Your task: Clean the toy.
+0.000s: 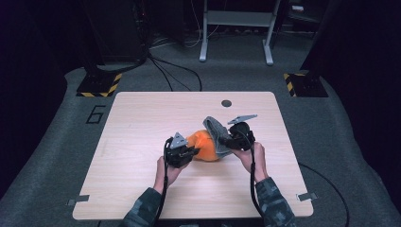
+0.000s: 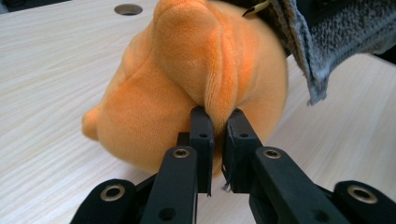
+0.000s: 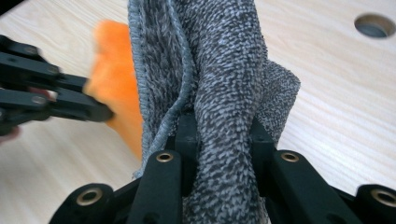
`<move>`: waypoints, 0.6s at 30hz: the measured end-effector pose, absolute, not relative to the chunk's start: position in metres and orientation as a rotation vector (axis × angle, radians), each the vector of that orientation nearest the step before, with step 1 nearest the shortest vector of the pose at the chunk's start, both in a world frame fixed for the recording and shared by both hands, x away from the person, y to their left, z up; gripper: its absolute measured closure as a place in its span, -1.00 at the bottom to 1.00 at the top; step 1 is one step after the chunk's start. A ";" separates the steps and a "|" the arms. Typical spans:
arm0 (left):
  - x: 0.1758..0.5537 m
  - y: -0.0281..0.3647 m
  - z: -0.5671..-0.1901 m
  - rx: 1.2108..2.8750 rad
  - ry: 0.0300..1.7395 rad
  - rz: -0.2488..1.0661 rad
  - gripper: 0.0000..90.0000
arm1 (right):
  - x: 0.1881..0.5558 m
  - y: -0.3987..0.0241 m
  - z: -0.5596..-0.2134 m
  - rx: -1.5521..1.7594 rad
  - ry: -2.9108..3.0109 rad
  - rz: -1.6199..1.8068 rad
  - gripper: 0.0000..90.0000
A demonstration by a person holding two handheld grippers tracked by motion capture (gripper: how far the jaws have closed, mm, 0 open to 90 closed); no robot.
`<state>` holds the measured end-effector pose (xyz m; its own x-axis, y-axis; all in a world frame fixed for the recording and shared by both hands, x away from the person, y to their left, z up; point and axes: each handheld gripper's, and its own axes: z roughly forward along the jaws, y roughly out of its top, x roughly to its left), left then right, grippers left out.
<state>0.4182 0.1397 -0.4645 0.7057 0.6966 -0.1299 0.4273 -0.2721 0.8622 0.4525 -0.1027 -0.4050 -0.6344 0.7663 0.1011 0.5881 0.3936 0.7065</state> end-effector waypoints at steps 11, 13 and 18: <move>0.408 0.134 -0.459 1.903 0.873 0.271 0.85 | 0.439 -0.072 -0.385 1.080 2.454 1.080 0.62; 0.408 0.131 -0.459 1.945 0.861 0.344 0.84 | 0.443 -0.066 -0.392 1.084 2.456 1.057 0.62; 0.407 0.127 -0.460 1.979 0.859 0.417 0.78 | 0.447 -0.062 -0.396 1.088 2.450 1.051 0.62</move>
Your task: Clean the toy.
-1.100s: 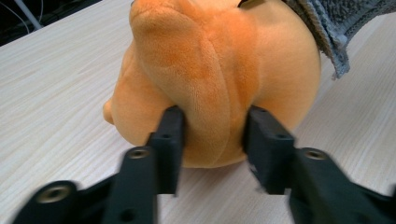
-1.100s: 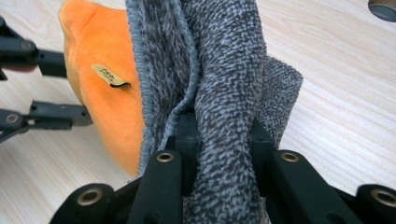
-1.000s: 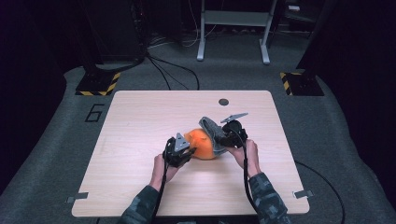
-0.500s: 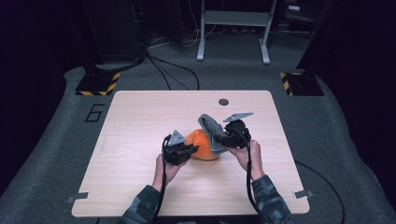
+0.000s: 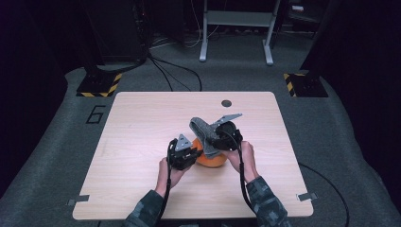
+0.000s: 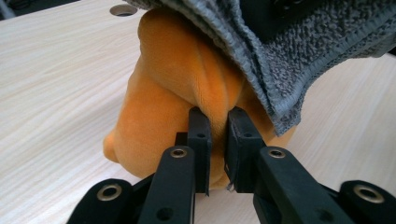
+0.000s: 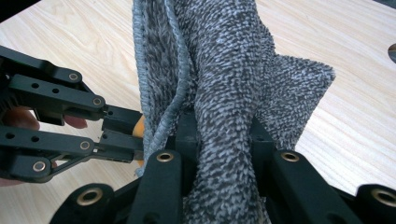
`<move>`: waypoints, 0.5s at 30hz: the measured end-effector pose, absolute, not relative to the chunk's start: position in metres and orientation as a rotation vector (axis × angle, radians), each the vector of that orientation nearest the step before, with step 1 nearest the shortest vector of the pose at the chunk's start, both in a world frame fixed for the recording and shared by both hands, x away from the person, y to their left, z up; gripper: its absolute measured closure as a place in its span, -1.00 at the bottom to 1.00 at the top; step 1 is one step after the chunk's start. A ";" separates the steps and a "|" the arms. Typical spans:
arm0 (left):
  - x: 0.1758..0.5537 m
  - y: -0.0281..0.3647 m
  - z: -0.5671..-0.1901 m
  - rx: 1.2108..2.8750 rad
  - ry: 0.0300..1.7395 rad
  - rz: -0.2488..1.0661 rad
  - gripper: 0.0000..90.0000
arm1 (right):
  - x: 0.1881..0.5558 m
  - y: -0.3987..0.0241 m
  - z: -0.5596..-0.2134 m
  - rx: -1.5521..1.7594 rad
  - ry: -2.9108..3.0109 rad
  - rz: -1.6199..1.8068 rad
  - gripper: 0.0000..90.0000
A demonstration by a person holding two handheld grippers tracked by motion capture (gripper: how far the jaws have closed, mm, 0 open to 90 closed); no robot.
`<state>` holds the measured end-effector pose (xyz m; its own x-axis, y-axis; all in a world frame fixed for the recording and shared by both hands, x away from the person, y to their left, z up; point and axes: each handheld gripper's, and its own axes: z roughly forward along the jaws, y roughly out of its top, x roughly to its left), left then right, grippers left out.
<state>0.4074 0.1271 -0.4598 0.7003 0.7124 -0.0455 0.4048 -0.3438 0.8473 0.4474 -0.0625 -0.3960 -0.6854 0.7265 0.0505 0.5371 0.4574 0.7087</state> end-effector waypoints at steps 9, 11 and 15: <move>0.409 0.120 -0.460 2.025 0.866 0.476 0.75 | 0.453 -0.065 -0.401 1.085 2.458 1.029 0.63; 0.410 0.120 -0.461 2.018 0.870 0.478 0.75 | 0.452 -0.067 -0.401 1.109 2.452 1.034 0.63; 0.412 0.120 -0.462 2.017 0.877 0.477 0.75 | 0.452 -0.069 -0.402 1.113 2.442 1.036 0.63</move>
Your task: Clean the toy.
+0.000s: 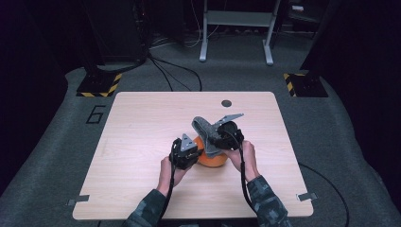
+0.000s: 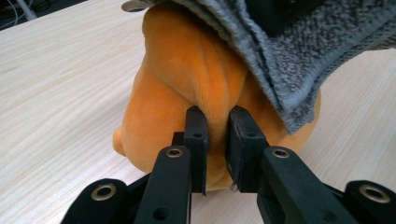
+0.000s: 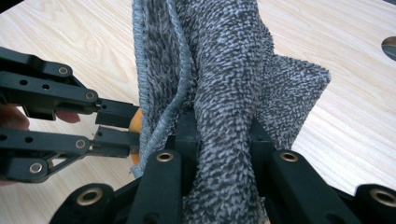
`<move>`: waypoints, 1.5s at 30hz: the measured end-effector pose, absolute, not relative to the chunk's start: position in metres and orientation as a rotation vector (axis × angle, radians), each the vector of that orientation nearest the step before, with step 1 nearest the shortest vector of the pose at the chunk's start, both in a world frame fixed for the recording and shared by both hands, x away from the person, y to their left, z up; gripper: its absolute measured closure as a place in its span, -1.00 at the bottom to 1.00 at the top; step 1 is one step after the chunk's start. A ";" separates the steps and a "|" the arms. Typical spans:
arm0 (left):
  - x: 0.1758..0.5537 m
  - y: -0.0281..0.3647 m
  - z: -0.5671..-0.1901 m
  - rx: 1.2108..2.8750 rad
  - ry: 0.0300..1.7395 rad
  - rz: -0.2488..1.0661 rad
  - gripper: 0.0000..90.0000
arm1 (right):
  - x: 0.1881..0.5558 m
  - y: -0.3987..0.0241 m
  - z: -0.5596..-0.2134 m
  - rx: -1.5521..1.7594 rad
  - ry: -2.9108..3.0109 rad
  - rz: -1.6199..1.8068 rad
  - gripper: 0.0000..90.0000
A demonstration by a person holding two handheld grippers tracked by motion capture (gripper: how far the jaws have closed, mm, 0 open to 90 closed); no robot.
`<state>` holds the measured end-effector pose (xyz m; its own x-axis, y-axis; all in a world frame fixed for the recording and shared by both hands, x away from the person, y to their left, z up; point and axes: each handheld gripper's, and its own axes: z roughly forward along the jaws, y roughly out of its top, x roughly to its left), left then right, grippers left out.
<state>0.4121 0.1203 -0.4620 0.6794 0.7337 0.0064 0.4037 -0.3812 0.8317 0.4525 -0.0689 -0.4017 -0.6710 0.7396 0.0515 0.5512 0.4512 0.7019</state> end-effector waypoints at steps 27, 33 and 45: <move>0.414 0.127 -0.469 2.009 0.896 0.464 0.77 | 0.444 -0.119 -0.434 1.273 2.412 1.019 0.62; 0.413 0.128 -0.470 2.011 0.896 0.466 0.78 | 0.442 -0.125 -0.442 1.294 2.404 1.039 0.62; 0.414 0.129 -0.472 1.987 0.916 0.454 0.78 | 0.445 -0.138 -0.466 1.429 2.393 1.023 0.61</move>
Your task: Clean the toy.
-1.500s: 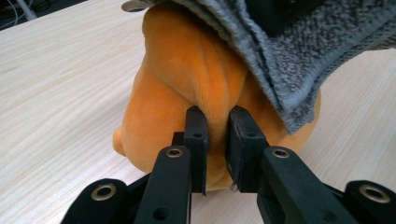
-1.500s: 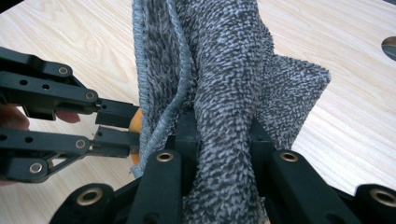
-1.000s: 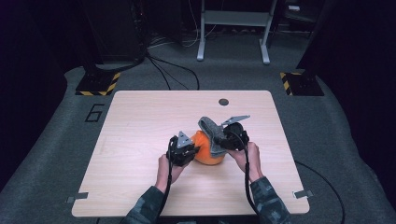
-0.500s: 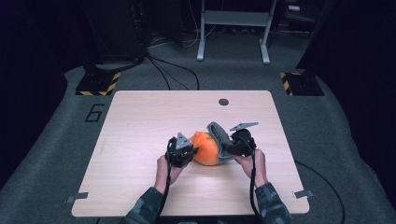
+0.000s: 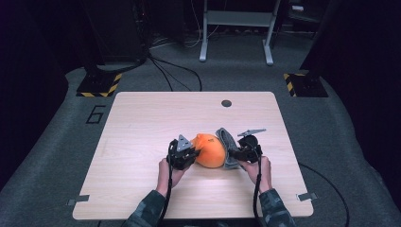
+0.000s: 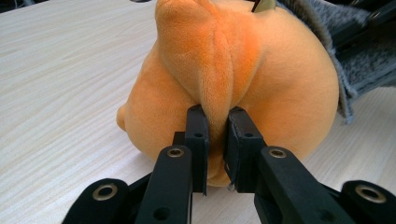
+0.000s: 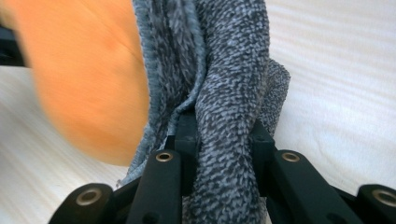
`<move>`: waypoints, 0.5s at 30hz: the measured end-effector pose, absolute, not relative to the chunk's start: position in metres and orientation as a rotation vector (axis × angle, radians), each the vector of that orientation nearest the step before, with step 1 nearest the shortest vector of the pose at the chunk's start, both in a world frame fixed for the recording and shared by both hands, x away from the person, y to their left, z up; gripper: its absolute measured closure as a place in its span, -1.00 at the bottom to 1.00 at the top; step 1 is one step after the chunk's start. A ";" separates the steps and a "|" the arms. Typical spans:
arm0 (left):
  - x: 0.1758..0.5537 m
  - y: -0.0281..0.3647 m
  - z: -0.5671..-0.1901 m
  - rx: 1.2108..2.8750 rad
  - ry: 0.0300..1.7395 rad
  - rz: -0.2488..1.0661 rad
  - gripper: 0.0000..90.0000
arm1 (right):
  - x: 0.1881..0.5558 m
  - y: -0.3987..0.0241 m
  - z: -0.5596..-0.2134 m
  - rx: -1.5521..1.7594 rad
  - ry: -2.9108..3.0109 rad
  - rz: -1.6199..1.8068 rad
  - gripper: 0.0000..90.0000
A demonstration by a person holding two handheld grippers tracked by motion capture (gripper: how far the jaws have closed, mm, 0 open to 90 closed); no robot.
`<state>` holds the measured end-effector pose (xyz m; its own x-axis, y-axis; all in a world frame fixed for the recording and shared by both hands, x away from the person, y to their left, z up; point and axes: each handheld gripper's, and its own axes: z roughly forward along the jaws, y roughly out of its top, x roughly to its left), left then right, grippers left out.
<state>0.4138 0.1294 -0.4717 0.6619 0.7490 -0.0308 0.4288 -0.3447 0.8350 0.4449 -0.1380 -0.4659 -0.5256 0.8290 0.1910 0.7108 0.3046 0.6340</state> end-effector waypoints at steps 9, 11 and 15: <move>0.415 0.132 -0.472 1.979 0.927 0.450 0.78 | 0.458 -0.142 -0.499 1.529 2.442 0.992 0.61; 0.415 0.132 -0.472 1.977 0.930 0.449 0.78 | 0.458 -0.141 -0.499 1.530 2.441 0.984 0.61; 0.415 0.132 -0.471 1.976 0.933 0.450 0.78 | 0.459 -0.145 -0.493 1.510 2.433 0.938 0.62</move>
